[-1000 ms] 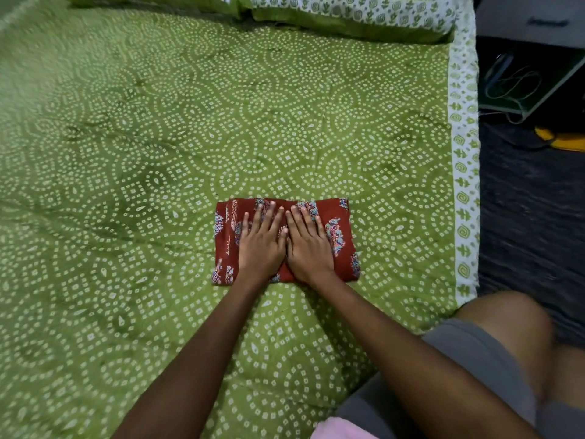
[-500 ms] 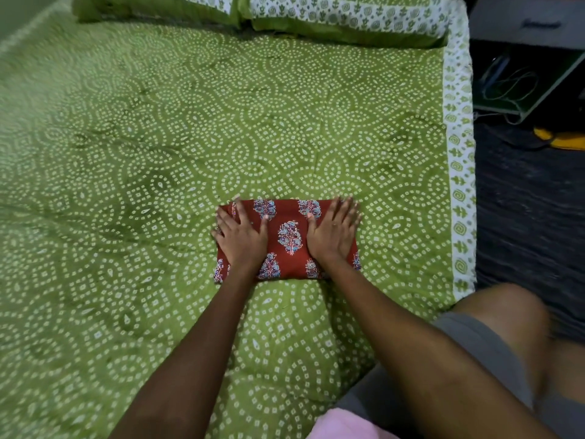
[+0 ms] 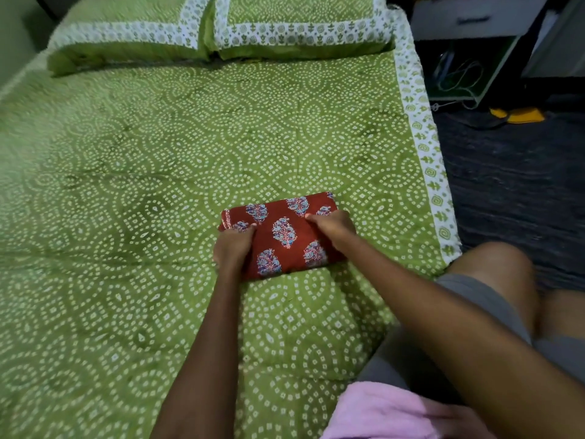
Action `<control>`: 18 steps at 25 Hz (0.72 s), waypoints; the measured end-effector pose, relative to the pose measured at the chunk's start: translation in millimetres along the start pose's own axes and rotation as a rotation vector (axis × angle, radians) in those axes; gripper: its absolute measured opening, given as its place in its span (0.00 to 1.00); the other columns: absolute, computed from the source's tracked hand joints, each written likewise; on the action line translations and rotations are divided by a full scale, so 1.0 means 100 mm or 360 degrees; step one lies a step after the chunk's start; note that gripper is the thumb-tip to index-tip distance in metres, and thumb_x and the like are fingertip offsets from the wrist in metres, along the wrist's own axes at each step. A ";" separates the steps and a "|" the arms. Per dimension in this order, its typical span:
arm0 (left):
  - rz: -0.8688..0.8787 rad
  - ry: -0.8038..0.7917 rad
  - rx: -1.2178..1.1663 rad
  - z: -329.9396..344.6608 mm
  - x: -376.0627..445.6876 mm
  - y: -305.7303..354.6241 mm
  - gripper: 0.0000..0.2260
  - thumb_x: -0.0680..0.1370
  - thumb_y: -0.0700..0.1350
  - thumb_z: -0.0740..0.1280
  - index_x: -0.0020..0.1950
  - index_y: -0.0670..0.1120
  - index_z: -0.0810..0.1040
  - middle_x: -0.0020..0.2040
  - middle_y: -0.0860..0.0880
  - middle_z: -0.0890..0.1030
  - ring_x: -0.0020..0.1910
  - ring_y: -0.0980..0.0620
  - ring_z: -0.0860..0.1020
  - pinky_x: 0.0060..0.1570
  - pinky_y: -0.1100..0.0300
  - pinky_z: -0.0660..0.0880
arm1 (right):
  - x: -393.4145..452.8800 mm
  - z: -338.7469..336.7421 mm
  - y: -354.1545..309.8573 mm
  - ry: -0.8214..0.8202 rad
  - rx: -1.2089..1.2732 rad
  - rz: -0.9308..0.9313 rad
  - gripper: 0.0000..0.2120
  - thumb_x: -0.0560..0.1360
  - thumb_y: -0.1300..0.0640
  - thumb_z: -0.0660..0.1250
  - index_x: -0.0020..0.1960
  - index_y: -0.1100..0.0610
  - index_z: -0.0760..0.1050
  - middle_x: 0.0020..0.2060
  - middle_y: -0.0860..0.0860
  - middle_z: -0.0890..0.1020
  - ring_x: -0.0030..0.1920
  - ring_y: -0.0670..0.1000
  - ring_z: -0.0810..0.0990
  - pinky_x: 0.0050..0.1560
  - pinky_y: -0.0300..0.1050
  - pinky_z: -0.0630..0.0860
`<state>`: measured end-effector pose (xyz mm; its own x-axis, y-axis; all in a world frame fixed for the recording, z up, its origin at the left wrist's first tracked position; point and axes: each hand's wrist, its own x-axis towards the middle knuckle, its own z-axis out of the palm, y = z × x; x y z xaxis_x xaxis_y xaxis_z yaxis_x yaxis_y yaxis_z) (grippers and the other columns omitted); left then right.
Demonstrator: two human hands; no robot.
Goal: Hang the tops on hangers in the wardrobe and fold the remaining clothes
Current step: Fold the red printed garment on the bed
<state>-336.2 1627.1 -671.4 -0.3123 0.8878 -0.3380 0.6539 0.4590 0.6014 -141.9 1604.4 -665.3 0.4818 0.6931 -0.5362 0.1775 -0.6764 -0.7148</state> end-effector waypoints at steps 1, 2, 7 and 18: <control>-0.0081 -0.0064 -0.0358 -0.03 0.04 -0.02 0.22 0.70 0.60 0.70 0.49 0.41 0.81 0.52 0.41 0.82 0.50 0.42 0.80 0.52 0.53 0.76 | 0.04 -0.08 -0.05 -0.0166 0.0205 0.0050 0.28 0.67 0.48 0.76 0.60 0.62 0.72 0.54 0.55 0.80 0.48 0.54 0.79 0.47 0.43 0.75; -0.0190 -0.0151 -0.0705 -0.05 0.03 -0.01 0.18 0.68 0.57 0.74 0.46 0.43 0.81 0.49 0.42 0.83 0.47 0.44 0.82 0.51 0.50 0.78 | 0.08 -0.15 -0.04 -0.0308 0.0351 0.0092 0.27 0.67 0.51 0.76 0.60 0.62 0.72 0.54 0.55 0.80 0.49 0.55 0.79 0.46 0.45 0.76; -0.0179 -0.0428 -0.1272 0.15 -0.16 0.00 0.19 0.72 0.49 0.73 0.58 0.42 0.77 0.52 0.41 0.82 0.49 0.43 0.82 0.51 0.44 0.78 | 0.24 -0.45 0.19 -0.0577 0.0598 0.0033 0.17 0.70 0.54 0.73 0.55 0.58 0.75 0.52 0.58 0.82 0.43 0.53 0.82 0.42 0.47 0.79; 0.0369 -0.0202 -0.1104 0.93 -0.50 0.97 0.16 0.79 0.46 0.64 0.63 0.38 0.73 0.53 0.42 0.81 0.48 0.48 0.81 0.50 0.52 0.78 | 0.78 -1.73 0.27 -0.0700 0.0770 0.0001 0.23 0.71 0.60 0.72 0.64 0.61 0.71 0.49 0.55 0.82 0.44 0.52 0.82 0.42 0.46 0.81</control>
<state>-192.9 1624.4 -663.9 -0.1096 0.9731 -0.2025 0.0945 0.2130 0.9725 49.5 1597.5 -648.6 0.0677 0.7995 -0.5968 -0.2782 -0.5593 -0.7809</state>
